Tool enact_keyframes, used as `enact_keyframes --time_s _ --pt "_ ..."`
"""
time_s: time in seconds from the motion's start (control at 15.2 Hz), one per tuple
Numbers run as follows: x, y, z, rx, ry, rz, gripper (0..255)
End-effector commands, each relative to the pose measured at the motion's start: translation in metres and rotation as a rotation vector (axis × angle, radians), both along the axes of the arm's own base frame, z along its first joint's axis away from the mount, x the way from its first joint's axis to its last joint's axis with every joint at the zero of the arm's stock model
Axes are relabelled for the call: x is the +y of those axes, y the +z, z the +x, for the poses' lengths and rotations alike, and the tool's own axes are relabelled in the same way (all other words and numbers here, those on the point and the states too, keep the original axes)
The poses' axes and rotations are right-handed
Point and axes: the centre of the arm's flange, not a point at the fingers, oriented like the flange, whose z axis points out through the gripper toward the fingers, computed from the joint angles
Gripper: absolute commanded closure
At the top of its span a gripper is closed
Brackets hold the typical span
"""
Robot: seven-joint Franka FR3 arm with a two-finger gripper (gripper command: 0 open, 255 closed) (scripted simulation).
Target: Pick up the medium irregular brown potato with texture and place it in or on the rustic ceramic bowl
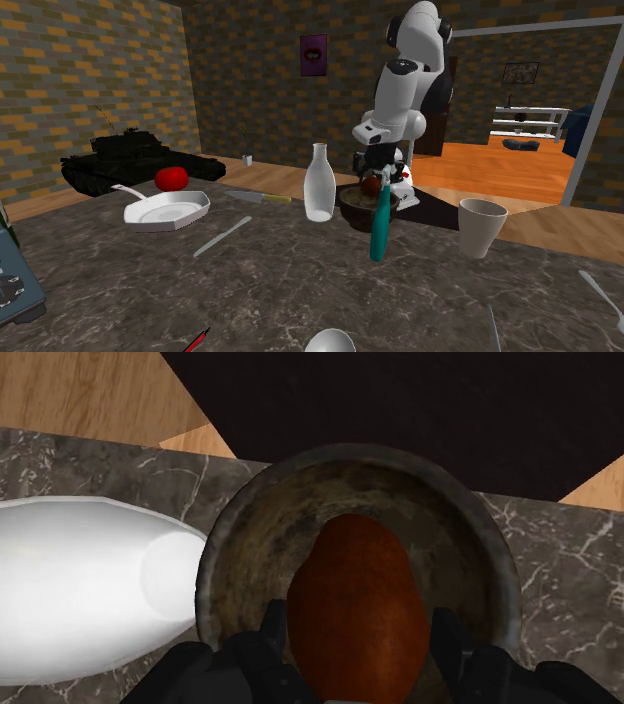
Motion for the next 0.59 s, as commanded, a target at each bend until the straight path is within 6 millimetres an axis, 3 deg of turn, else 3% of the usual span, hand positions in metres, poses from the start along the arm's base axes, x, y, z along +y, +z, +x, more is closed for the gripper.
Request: enact_keyframes --time_s 0.0,0.26,0.33,0.53 --pt "0.0003 -0.0015 0.0000 0.000 0.000 0.000 255" --pt "0.0003 -0.0015 0.0001 0.000 0.000 0.000 255" --pt "0.0003 -0.0015 0.0000 0.000 0.000 0.000 0" --pt "0.0003 -0.0015 0.0001 0.000 0.000 0.000 0"
